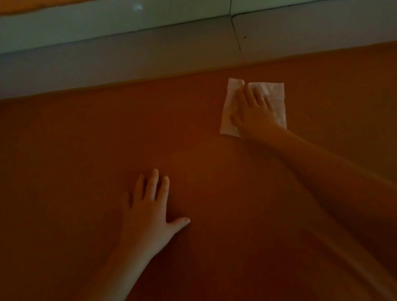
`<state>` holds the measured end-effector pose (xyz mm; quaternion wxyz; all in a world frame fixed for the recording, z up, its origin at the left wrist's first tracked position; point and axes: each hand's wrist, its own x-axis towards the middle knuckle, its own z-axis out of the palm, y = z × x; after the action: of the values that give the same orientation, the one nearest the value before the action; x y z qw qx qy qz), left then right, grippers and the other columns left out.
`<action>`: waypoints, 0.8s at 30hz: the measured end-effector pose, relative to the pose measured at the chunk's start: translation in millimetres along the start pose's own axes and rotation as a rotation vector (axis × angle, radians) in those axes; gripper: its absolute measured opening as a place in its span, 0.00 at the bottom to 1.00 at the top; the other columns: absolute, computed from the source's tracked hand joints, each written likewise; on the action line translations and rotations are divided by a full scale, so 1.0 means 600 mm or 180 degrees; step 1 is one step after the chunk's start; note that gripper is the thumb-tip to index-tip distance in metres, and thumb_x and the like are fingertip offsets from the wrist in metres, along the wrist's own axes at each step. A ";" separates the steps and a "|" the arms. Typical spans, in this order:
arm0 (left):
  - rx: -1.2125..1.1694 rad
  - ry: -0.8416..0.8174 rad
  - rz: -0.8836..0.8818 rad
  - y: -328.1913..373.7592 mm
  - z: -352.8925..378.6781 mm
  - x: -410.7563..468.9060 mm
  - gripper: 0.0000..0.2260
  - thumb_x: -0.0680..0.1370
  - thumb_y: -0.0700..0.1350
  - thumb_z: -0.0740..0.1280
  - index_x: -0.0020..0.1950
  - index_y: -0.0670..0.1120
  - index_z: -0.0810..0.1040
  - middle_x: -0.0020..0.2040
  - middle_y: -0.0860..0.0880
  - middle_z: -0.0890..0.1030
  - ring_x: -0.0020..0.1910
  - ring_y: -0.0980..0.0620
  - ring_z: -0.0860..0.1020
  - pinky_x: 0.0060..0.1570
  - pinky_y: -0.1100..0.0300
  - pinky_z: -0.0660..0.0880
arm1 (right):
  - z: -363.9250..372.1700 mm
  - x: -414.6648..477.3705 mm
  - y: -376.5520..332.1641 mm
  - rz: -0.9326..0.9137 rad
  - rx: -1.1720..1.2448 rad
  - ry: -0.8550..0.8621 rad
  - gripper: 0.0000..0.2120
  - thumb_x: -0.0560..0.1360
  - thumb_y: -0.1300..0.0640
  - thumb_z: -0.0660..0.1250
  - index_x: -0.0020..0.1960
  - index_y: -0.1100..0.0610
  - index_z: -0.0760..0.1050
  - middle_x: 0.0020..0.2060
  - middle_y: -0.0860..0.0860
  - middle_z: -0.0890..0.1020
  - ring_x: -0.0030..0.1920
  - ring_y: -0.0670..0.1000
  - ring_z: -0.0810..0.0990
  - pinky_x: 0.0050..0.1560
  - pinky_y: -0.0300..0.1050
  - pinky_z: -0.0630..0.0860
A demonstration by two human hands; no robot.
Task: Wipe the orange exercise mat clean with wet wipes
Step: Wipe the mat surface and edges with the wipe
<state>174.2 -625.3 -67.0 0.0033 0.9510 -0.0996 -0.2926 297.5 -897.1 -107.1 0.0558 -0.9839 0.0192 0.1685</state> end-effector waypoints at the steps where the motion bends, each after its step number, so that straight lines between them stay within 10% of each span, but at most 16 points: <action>1: -0.0015 -0.0013 -0.0020 0.001 0.001 -0.001 0.45 0.73 0.71 0.58 0.78 0.53 0.37 0.77 0.51 0.32 0.77 0.46 0.35 0.75 0.41 0.43 | -0.002 0.008 -0.029 0.0008 0.0102 -0.0014 0.30 0.83 0.47 0.45 0.78 0.58 0.36 0.77 0.58 0.40 0.77 0.61 0.40 0.75 0.58 0.43; 7: 0.0069 -0.0036 -0.0065 0.007 -0.003 -0.002 0.44 0.74 0.70 0.58 0.78 0.52 0.36 0.77 0.50 0.31 0.77 0.45 0.35 0.75 0.42 0.43 | 0.003 0.019 -0.084 -0.1580 -0.0787 0.0157 0.30 0.82 0.44 0.42 0.78 0.58 0.41 0.78 0.55 0.43 0.77 0.56 0.42 0.75 0.55 0.42; 13: 0.0172 -0.0090 -0.0075 0.009 -0.003 -0.002 0.45 0.74 0.70 0.56 0.78 0.51 0.35 0.77 0.49 0.31 0.77 0.44 0.35 0.75 0.42 0.45 | -0.036 0.070 -0.020 0.0550 -0.0591 0.0145 0.32 0.81 0.48 0.55 0.79 0.56 0.46 0.77 0.58 0.49 0.76 0.62 0.48 0.74 0.60 0.47; 20: 0.0257 -0.0110 -0.0095 0.012 -0.005 0.000 0.45 0.74 0.70 0.56 0.78 0.50 0.34 0.76 0.49 0.30 0.76 0.44 0.35 0.76 0.44 0.44 | -0.022 0.058 -0.091 -0.1053 -0.0017 0.0310 0.27 0.83 0.51 0.54 0.78 0.56 0.51 0.78 0.55 0.48 0.77 0.58 0.48 0.75 0.56 0.48; 24: 0.0228 -0.0099 -0.0099 0.012 -0.001 -0.001 0.45 0.74 0.70 0.56 0.77 0.50 0.33 0.72 0.50 0.26 0.76 0.45 0.34 0.75 0.44 0.43 | -0.013 0.061 -0.032 -0.0120 -0.0237 0.0720 0.26 0.78 0.55 0.63 0.74 0.56 0.62 0.75 0.56 0.57 0.73 0.60 0.58 0.72 0.55 0.59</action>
<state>172.9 -632.0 -65.8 -0.0368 0.9473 -0.0953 -0.3036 335.7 -879.8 -110.0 0.0199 -0.9982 0.0005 0.0560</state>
